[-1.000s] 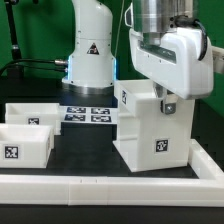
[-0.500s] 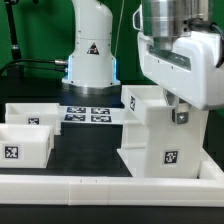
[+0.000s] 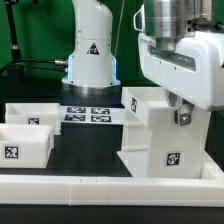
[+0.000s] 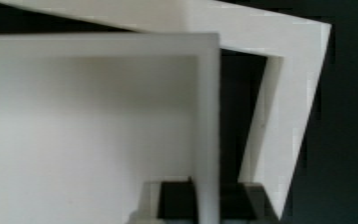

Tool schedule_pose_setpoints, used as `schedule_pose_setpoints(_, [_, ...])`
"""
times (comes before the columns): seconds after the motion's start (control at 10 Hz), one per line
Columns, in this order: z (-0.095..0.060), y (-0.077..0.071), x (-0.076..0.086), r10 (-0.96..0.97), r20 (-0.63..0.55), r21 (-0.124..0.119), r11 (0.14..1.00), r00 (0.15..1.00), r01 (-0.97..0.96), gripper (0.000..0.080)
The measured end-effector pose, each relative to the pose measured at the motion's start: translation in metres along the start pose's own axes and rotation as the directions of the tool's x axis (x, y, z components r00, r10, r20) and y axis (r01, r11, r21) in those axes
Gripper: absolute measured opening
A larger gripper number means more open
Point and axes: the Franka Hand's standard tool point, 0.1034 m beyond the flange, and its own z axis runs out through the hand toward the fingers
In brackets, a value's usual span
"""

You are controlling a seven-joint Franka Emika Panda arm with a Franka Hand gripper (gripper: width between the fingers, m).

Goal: Assemble drawer

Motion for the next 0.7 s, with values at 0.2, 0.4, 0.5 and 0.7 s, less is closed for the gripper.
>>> schedule_pose_setpoints(0.2, [-0.001,-0.001,-0.003,0.127,-0.01,0.006,0.992,0.992,-0.127,0.0038])
schedule_pose_setpoints(0.4, [-0.001,-0.005,-0.002,0.13,-0.01,0.012,0.992,0.992,-0.129,0.0038])
schedule_pose_setpoints(0.5, [-0.001,-0.007,-0.002,0.122,-0.01,0.011,0.992,0.992,-0.122,0.0038])
schedule_pose_setpoints(0.7, [-0.002,-0.011,-0.002,0.109,-0.01,0.016,0.994,0.994,-0.109,0.0038])
